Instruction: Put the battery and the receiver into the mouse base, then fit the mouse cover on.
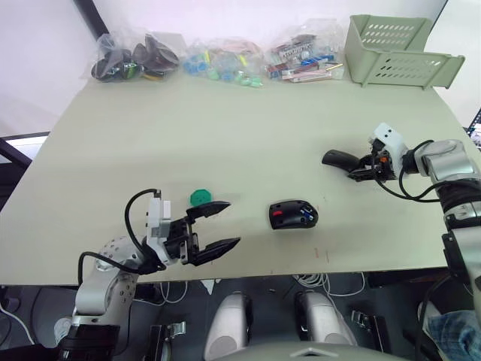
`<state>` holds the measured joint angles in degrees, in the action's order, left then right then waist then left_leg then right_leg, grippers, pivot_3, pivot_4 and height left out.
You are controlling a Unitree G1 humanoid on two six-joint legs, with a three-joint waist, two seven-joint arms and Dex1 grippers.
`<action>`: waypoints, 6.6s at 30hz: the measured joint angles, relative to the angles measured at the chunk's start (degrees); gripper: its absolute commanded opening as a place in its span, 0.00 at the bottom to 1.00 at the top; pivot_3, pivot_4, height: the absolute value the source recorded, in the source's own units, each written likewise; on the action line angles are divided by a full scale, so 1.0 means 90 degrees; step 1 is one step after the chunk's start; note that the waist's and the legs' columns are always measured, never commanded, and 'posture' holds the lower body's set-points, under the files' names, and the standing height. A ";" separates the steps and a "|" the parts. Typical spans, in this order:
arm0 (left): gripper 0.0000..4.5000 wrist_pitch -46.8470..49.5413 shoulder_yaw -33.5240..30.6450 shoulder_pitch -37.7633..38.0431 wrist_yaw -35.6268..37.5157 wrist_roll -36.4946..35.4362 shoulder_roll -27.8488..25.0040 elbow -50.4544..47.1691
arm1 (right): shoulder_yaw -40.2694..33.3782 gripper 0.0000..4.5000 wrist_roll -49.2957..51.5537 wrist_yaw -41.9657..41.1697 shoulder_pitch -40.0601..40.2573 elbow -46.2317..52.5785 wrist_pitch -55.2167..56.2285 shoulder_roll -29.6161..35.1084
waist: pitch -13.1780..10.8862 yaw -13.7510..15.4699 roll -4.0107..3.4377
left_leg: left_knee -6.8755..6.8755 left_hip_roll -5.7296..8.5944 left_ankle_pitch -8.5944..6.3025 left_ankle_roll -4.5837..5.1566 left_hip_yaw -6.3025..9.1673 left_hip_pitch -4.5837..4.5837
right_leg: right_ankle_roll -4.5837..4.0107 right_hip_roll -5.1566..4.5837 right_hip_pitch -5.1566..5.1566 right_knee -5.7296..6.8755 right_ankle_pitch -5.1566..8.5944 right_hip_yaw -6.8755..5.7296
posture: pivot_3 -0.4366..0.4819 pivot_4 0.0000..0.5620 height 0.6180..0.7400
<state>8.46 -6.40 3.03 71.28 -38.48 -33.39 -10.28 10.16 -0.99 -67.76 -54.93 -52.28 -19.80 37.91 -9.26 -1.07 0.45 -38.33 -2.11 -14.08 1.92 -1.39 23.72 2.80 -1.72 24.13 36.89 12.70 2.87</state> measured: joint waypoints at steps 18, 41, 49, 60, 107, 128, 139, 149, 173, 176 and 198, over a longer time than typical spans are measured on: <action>1.00 -0.0048 0.0001 -0.0070 0.0010 0.0012 0.0033 0.0070 | 0.0000 0.58 0.0000 0.0068 0.0006 0.0107 0.0002 -0.0001 | 0.0000 0.0001 -0.0001 | 0.0000 0.0000 0.0000 0.0000 -0.0001 0.0000 | 0.0000 0.0000 0.0001 0.0000 0.0000 0.0001 | 0.48 0.27 1.00; 1.00 0.0041 -0.0574 -0.0234 0.0572 -0.0120 -0.0375 0.0537 | 0.1511 0.58 0.1474 -0.0215 0.0282 0.8705 -0.6020 0.0735 | -0.0011 0.0025 -0.0012 | 0.0001 -0.0006 -0.0001 -0.0001 0.0013 0.0026 | -0.0002 -0.0028 0.0035 0.0008 0.0000 -0.0010 | 0.48 0.27 1.00; 1.00 -0.0423 -0.0836 0.0153 0.0950 -0.0046 -0.0427 0.0780 | 0.2407 0.58 0.1712 -0.0056 0.0087 0.8670 -0.5638 0.0764 | -0.0011 -0.0001 -0.0011 | 0.0001 -0.0008 -0.0001 -0.0001 0.0012 0.0025 | -0.0002 -0.0023 0.0040 0.0010 0.0001 -0.0010 | 0.48 0.27 1.00; 1.00 -0.0465 -0.0990 0.0307 0.0861 -0.0038 -0.0408 0.0786 | 0.3442 0.58 0.1303 -0.0216 -0.0224 0.7777 -0.4477 0.0752 | -0.0012 0.0001 -0.0009 | 0.0001 -0.0009 -0.0001 -0.0001 0.0010 0.0025 | -0.0002 -0.0023 0.0041 0.0010 0.0001 -0.0009 | 0.48 0.27 1.00; 1.00 -0.0154 -0.0906 0.0504 0.0375 -0.0036 -0.0287 0.0197 | 0.3780 0.58 0.0567 -0.1003 -0.0287 0.6793 -0.3744 0.0639 | -0.0012 0.0009 -0.0009 | 0.0001 -0.0007 -0.0001 -0.0001 0.0009 0.0025 | -0.0002 -0.0023 0.0041 0.0011 0.0000 -0.0008 | 0.48 0.27 1.00; 1.00 -0.0167 -0.0898 0.0663 0.0378 -0.0032 -0.0206 0.0197 | 0.3789 0.58 0.0189 -0.1304 -0.0302 0.6503 -0.3486 0.0454 | -0.0010 0.0002 -0.0006 | 0.0000 -0.0007 0.0000 -0.0001 0.0010 0.0020 | -0.0003 -0.0020 0.0040 0.0013 0.0000 -0.0008 | 0.48 0.27 1.00; 1.00 -0.0176 -0.0898 0.0684 0.0379 0.0000 -0.0170 0.0197 | 0.3778 0.58 0.0074 -0.1331 -0.0302 0.6505 -0.3582 0.0348 | -0.0009 -0.0025 -0.0005 | 0.0000 -0.0009 0.0000 -0.0001 0.0012 0.0015 | -0.0003 -0.0016 0.0040 0.0019 0.0000 -0.0007 | 0.48 0.27 1.00; 1.00 -0.0182 -0.0897 0.0677 0.0385 0.0002 -0.0169 0.0197 | 0.3783 0.58 -0.0001 -0.1330 -0.0303 0.6565 -0.3707 0.0263 | -0.0009 -0.0113 -0.0004 | 0.0001 -0.0010 0.0000 -0.0001 0.0016 0.0014 | -0.0004 -0.0017 0.0040 0.0020 0.0000 -0.0006 | 0.48 0.27 1.00; 1.00 -0.0292 -0.0799 0.0676 0.0384 0.0007 -0.0133 0.0197 | 0.3787 0.58 -0.0146 -0.1386 -0.0324 0.6554 -0.3747 0.0062 | -0.0006 -0.0160 0.0000 | 0.0003 -0.0012 0.0000 -0.0001 0.0019 0.0011 | -0.0004 -0.0012 0.0040 0.0022 0.0000 -0.0005 | 0.48 0.27 1.00; 1.00 -0.0293 -0.0799 0.0676 0.0384 0.0007 -0.0133 0.0197 | 0.3786 0.58 -0.0147 -0.1388 -0.0325 0.6554 -0.3748 0.0055 | -0.0006 -0.0160 0.0000 | 0.0003 -0.0013 -0.0001 -0.0001 0.0019 0.0011 | -0.0004 -0.0012 0.0040 0.0022 0.0000 -0.0005 | 0.48 0.27 1.00; 1.00 -0.0413 -0.0777 0.0670 0.0405 0.0012 -0.0105 0.0240 | 0.3823 0.58 -0.0242 -0.1364 -0.0373 0.6533 -0.3755 -0.0153 | -0.0006 -0.0184 0.0000 | 0.0009 -0.0017 -0.0001 -0.0001 0.0018 0.0007 | -0.0009 -0.0005 0.0042 0.0024 0.0002 -0.0001 | 0.48 0.27 1.00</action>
<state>4.75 -13.39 9.06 74.92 -38.38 -34.34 -8.12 44.57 -3.17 -80.04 -58.29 6.52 -53.59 36.53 -9.32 -2.72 0.46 -38.26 -2.26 -14.09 1.91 -1.23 23.78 2.72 -1.77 24.51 37.10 12.72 2.86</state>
